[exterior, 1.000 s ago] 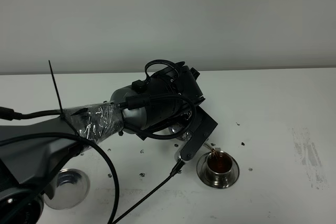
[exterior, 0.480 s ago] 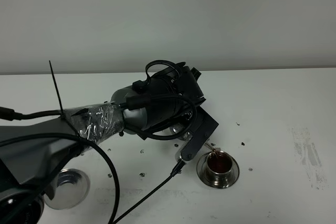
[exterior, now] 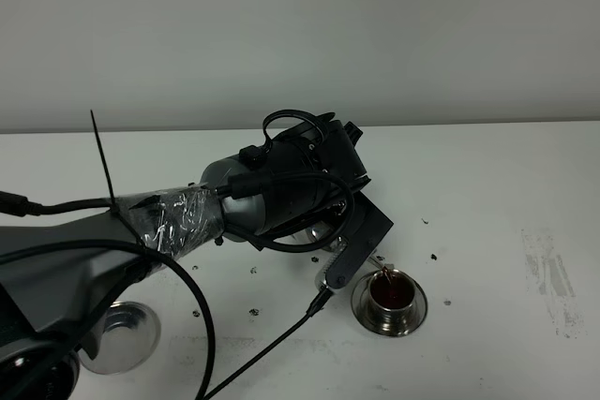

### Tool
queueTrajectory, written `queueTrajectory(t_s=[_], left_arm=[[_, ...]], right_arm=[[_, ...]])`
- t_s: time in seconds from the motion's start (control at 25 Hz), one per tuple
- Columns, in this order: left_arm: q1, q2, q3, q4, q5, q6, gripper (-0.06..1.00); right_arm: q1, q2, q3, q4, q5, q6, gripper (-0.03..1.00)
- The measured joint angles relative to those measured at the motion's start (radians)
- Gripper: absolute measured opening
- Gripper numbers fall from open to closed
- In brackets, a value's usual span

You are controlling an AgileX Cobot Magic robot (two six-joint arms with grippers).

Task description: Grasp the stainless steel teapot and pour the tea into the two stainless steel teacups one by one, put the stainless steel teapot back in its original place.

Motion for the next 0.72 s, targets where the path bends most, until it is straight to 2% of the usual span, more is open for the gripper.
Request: queueTrajectory(t_s=[0.44,0.72], left_arm=[[0.0,0.0,0.0,-0.022,0.002,-0.001,0.21],[0.019,-0.003,0.0,-0.129,0.014,-0.002,0.21]], right_arm=[[0.0,0.0,0.0,0.0,0.0,0.0,0.24],[0.0,0.0,0.0,0.0,0.0,0.0,0.24]])
